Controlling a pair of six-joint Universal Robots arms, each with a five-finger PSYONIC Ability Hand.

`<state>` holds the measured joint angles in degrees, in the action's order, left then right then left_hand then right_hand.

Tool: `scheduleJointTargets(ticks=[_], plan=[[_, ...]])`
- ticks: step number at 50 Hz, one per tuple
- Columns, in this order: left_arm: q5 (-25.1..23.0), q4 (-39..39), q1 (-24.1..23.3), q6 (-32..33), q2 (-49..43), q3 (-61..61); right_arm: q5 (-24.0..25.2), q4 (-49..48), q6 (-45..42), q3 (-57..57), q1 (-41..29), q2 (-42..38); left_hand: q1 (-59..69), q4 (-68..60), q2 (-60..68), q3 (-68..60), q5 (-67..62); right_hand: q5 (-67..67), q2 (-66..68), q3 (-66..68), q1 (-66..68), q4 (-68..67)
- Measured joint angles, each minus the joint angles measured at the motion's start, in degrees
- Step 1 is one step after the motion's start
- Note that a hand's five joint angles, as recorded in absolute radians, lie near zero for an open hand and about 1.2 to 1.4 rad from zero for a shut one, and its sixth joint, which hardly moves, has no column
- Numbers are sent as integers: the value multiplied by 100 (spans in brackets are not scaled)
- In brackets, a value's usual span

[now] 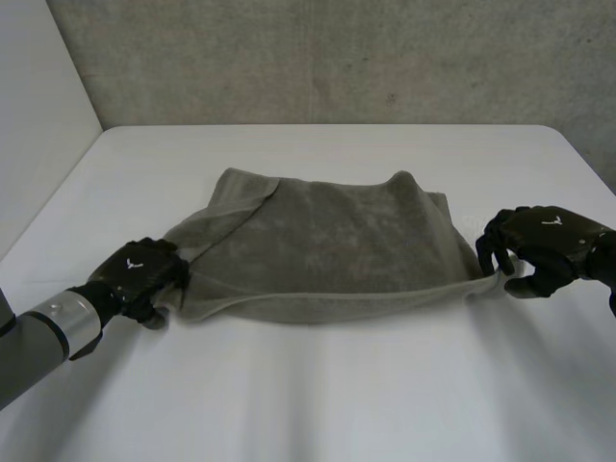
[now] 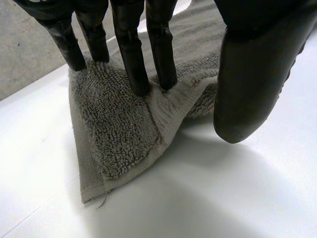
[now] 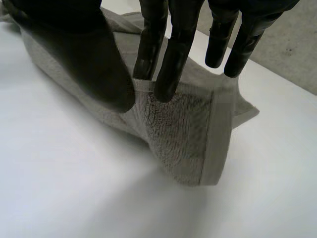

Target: Fold the towel.

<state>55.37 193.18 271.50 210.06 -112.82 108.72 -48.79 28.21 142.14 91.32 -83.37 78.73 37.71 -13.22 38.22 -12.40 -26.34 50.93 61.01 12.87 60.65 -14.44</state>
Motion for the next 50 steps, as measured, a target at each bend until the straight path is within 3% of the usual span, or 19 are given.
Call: scheduleJointTargets(ticks=[4, 7, 9, 12, 16, 18, 23, 29, 41, 50], plan=[[0, 0, -1, 0, 3, 0, 6, -153, -84, 52, 15, 13, 0, 0, -2, 0, 0, -1743, -1660, 0, -1690, 0], [0, 0, 1, 0, 5, 0, -1, -295, -124, 122, 7, 25, -1, 0, -5, 0, 3, -842, -737, 0, -775, 0], [0, 0, 3, 0, 5, 0, -8, -379, -131, 158, -2, 34, -1, 0, -6, 0, 5, -987, -925, 0, -932, 0], [0, 0, 6, 0, 6, 0, -37, -564, -132, 222, -45, 35, -1, 0, -11, 0, 6, -2964, -2737, 0, -2861, 0], [0, 0, 7, 0, 6, 0, -38, -683, -130, 278, -94, 23, -1, 0, -17, 0, 6, -4722, -4419, 0, -4364, 0], [0, 0, 7, 0, 6, 0, -30, -735, -137, 321, -112, 21, -1, 0, -21, 0, 6, -4665, -4394, 0, -4330, 0], [0, 0, 6, 0, 6, 0, -31, -1030, -146, 451, -134, 69, -27, 0, -29, 0, 29, -2042, -1904, 0, -1970, 0], [0, 0, 5, 0, 6, 0, -62, -1419, -172, 628, -207, 138, -27, 0, -30, 0, 29, -4731, -4452, 0, -4378, 0], [0, 0, 0, 0, 11, 8, -160, -2075, -761, 938, -566, -163, -27, 0, -32, 0, 29, -4751, -4685, 0, -4683, 0], [0, -1, -1, 0, 17, 11, -723, -2627, -960, 1104, -1215, -276, -27, 0, -41, 0, 53, -4751, -4685, 0, -4684, 0]])
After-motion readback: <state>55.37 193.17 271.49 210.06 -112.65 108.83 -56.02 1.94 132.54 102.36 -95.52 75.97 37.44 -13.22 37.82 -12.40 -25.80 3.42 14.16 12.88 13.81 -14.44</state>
